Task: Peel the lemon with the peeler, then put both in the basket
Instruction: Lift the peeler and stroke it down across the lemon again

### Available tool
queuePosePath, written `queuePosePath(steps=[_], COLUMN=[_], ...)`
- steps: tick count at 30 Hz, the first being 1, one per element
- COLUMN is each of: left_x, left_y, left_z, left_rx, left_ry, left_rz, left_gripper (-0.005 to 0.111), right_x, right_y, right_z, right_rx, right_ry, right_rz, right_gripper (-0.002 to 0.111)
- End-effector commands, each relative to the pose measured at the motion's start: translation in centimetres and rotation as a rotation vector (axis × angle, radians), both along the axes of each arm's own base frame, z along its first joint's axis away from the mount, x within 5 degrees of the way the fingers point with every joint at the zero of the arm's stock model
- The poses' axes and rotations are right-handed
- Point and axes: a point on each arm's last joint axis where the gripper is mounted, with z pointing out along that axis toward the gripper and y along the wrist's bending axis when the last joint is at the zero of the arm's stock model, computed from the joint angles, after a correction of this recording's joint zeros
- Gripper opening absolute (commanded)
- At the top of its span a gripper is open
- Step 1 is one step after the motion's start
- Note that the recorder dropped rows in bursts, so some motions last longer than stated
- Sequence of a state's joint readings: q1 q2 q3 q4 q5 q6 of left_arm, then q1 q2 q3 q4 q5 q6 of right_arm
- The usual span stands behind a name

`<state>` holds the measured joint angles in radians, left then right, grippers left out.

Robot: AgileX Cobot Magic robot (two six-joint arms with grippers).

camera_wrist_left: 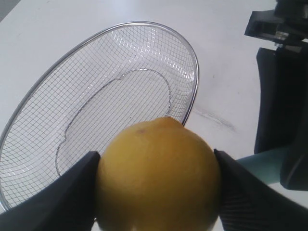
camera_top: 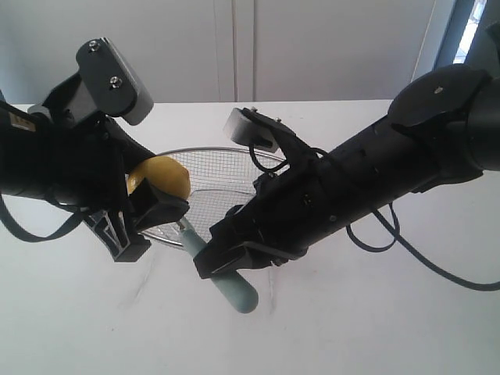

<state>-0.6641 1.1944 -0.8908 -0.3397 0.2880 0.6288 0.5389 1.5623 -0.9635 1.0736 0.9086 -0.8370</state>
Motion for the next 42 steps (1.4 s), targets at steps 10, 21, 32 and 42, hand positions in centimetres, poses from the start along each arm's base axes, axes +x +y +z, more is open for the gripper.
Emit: queuePosePath(steps=[10,21,32,42], left_x=[-0.1,-0.1,-0.1,-0.1], left_y=[0.2,0.2,0.2,0.2], left_z=[0.0,0.0,0.0,0.0], left_rx=[-0.018,-0.018,-0.018,-0.018], left_ry=[0.016,0.016,0.016,0.016], left_rz=[0.014,0.014,0.014,0.014], left_gripper=[0.0,0.0,0.0,0.0], right_x=[0.2,0.4,-0.1,-1.1], right_y=[-0.1,-0.7,-3.2,-7.7], right_z=[0.4,1.0,4.8,8.8], right_rx=[0.0,0.001,0.058,-0.094], right_ry=[-0.046,-0.082,-0.193,-0.458], right_rz=[-0.01,-0.032,-0.104,-0.341], right_gripper=[0.0,0.0,0.0,0.0])
